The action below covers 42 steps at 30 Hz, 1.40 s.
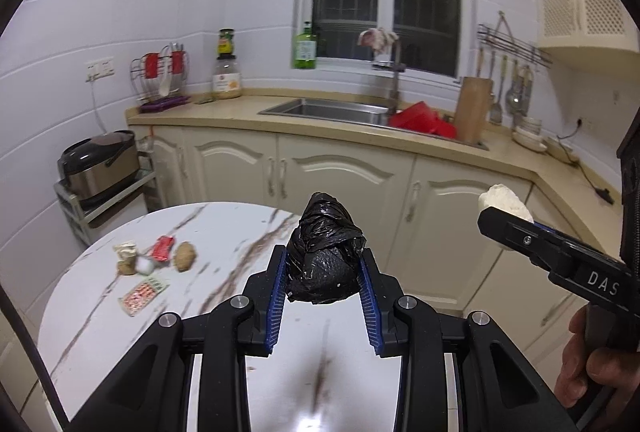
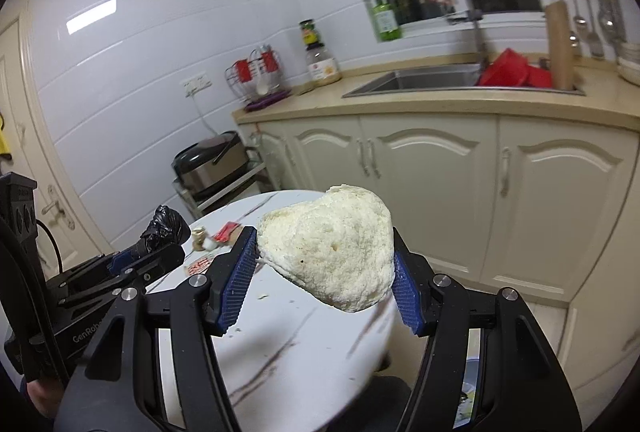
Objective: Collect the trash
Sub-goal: 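Lift the bread lump and black bag and carry both over the blue bin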
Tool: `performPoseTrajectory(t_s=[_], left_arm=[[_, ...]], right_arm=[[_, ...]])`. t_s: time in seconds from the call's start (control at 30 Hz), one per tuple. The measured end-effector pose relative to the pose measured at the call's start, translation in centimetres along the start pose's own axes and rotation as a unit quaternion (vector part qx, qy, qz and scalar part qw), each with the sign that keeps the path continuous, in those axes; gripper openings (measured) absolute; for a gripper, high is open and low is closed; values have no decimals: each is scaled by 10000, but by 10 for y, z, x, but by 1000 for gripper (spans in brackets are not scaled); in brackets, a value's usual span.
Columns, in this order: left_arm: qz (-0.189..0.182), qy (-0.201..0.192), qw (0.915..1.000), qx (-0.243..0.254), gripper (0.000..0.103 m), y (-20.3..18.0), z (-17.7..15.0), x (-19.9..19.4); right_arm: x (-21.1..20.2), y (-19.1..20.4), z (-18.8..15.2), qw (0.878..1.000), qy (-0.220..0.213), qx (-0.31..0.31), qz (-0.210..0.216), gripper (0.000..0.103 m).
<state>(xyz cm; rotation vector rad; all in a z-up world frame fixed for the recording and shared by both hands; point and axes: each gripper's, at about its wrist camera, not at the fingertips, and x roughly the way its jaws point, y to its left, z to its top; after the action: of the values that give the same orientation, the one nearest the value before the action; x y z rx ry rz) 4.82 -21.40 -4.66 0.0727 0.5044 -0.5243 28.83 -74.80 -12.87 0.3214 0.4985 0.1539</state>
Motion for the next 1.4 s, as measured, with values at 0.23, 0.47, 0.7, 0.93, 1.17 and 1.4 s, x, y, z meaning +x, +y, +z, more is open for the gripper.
performPoseTrajectory(t_s=[0.23,0.47,0.7,0.93,1.17,1.4], left_arm=[[-422,61,9989,202,30,-35,8,30],[-964,859,9907,433,30,-81,-12,103],[-1351,1542,9760,735,30,-120,-34,166],[-1550,2250,9568,999,30,-149,-38,252],[-1506,2810,9417,1075,30,-172,-52,324],[-1434,3183,9309,1070,34,-192,-60,386]], right_arm=[[-34,-44,-5,9990,-183,241,-333,59],[-34,-120,-40,9916,250,768,-1010,59],[-11,-195,-96,9750,949,1431,-1408,59],[20,-248,-156,9517,1692,2004,-1595,59],[46,-281,-204,9305,2219,2404,-1646,59],[66,-299,-226,9175,2492,2618,-1659,59]])
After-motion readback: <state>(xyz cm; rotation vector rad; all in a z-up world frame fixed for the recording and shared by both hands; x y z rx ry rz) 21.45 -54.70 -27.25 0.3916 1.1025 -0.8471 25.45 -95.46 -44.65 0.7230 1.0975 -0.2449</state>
